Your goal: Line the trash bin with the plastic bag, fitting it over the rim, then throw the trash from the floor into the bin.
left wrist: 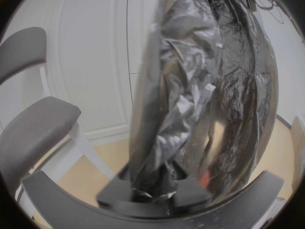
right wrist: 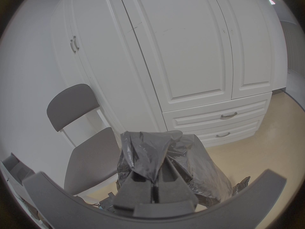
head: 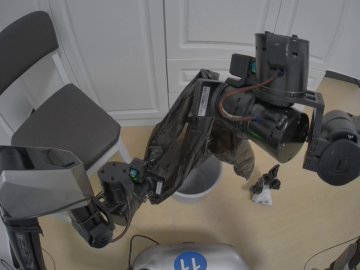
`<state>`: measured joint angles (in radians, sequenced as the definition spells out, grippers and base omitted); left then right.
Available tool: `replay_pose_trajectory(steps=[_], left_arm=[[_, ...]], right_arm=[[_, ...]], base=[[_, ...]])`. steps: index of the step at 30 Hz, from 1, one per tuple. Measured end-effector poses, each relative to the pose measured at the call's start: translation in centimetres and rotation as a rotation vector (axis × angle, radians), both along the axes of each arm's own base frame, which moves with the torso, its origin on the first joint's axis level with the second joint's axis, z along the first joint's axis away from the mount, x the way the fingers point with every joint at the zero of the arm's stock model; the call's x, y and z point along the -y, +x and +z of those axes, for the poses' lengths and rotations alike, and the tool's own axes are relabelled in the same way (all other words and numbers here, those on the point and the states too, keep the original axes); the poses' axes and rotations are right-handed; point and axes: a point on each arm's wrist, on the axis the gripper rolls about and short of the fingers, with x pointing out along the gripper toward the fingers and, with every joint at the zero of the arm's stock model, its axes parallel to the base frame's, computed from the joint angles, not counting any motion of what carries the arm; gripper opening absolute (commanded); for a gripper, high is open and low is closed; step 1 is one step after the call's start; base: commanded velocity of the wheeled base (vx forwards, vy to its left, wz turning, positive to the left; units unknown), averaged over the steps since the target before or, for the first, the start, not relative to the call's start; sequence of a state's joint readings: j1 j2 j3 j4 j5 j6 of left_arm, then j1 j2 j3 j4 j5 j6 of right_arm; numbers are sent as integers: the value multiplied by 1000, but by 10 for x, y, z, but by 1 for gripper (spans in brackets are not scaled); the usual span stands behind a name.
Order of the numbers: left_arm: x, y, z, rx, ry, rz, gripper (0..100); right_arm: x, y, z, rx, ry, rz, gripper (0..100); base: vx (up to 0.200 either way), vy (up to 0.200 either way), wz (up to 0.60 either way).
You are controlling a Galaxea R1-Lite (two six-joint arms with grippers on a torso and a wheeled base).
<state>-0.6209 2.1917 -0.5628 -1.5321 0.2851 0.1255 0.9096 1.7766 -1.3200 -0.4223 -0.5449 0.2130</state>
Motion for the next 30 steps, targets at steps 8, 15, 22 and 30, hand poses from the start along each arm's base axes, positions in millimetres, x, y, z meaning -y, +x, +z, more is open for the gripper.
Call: replay_pose_trajectory(steps=[8, 15, 22, 30], left_arm=[[-2, 3, 3, 11, -10, 12, 0], [1, 6, 13, 34, -57, 17, 0], [12, 8, 35, 85, -187, 28, 0], [22, -2, 63, 141, -286, 10, 0]], right_arm=[[6, -3, -6, -14, -28, 6, 0], [38, -7, -19, -3, -192, 141, 0], [108, -7, -42, -46, -409, 234, 0], [156, 11, -22, -24, -457, 210, 0]], base=[[0, 0, 0], [0, 0, 0], [0, 0, 0], [0, 0, 0]])
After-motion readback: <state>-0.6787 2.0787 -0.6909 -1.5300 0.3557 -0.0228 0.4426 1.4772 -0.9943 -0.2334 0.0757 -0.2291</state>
